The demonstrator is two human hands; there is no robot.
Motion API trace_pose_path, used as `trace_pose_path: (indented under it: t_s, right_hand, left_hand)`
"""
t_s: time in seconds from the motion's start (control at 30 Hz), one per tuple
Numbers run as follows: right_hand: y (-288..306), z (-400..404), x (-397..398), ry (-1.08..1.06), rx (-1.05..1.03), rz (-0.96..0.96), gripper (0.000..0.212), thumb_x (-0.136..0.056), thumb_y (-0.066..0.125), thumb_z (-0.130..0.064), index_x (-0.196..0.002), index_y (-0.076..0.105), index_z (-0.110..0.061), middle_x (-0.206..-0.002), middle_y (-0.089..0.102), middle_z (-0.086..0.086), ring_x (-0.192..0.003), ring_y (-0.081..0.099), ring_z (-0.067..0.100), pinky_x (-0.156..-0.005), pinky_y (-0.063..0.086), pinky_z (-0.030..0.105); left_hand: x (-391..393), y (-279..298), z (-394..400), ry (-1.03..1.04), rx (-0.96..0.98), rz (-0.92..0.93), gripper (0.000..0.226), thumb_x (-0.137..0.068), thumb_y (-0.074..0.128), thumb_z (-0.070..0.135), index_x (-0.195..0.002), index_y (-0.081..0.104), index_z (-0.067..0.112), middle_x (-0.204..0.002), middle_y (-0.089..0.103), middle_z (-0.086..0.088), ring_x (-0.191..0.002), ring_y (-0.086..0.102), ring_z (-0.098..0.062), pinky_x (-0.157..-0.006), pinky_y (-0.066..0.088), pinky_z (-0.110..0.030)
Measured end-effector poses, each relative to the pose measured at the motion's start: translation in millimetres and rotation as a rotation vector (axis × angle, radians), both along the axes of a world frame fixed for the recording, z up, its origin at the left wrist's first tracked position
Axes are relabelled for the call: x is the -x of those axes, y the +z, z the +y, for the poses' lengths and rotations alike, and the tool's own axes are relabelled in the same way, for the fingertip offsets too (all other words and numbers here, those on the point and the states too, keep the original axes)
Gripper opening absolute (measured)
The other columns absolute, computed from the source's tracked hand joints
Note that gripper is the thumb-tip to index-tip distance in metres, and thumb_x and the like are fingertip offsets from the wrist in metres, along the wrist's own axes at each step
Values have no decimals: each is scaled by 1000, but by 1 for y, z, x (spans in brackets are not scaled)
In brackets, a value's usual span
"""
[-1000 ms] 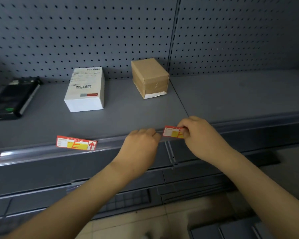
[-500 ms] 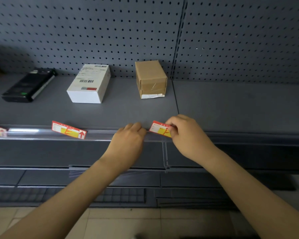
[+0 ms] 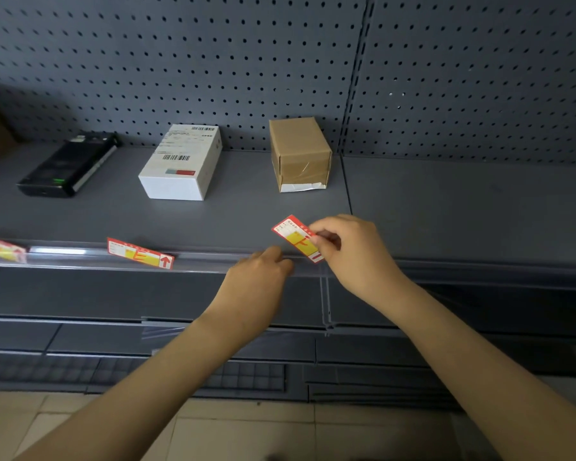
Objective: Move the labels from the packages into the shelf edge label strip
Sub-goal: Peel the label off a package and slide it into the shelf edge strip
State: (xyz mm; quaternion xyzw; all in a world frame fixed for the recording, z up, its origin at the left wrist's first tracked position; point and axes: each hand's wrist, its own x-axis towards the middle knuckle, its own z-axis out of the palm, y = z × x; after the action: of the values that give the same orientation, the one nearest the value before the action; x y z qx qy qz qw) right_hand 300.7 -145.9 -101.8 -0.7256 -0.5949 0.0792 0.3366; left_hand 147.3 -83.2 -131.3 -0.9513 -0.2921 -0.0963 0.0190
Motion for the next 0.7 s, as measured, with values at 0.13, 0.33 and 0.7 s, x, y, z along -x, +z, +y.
trace_pose_path:
  t_s: [0.13, 0.33, 0.7]
  right_hand:
    - [-7, 8, 3, 49, 42, -48, 17, -88, 62, -12, -102, 72, -14, -93, 67, 5, -81, 61, 15, -71, 54, 34]
    - [-11, 8, 11, 72, 89, -223, 15, -89, 61, -19, -100, 71, -19, -93, 65, 1, -82, 60, 19, -66, 53, 36]
    - [-12, 7, 14, 53, 113, -308, 20, -88, 62, -17, -107, 68, -16, -101, 66, 3, -92, 58, 20, -68, 47, 29]
  left_hand:
    - [6, 0, -7, -5, -10, 47, 33, -45, 83, 0, -71, 71, 17, -73, 62, -5, -52, 61, -22, -35, 41, -26]
    - [7, 1, -4, -8, -45, 20, 42, -47, 84, 2, -82, 74, 22, -74, 63, -2, -52, 60, -17, -36, 42, -24]
    - [15, 14, 12, -1, 44, -111, 14, -70, 75, 3, -77, 75, 14, -77, 71, -6, -60, 66, -27, -50, 52, -32]
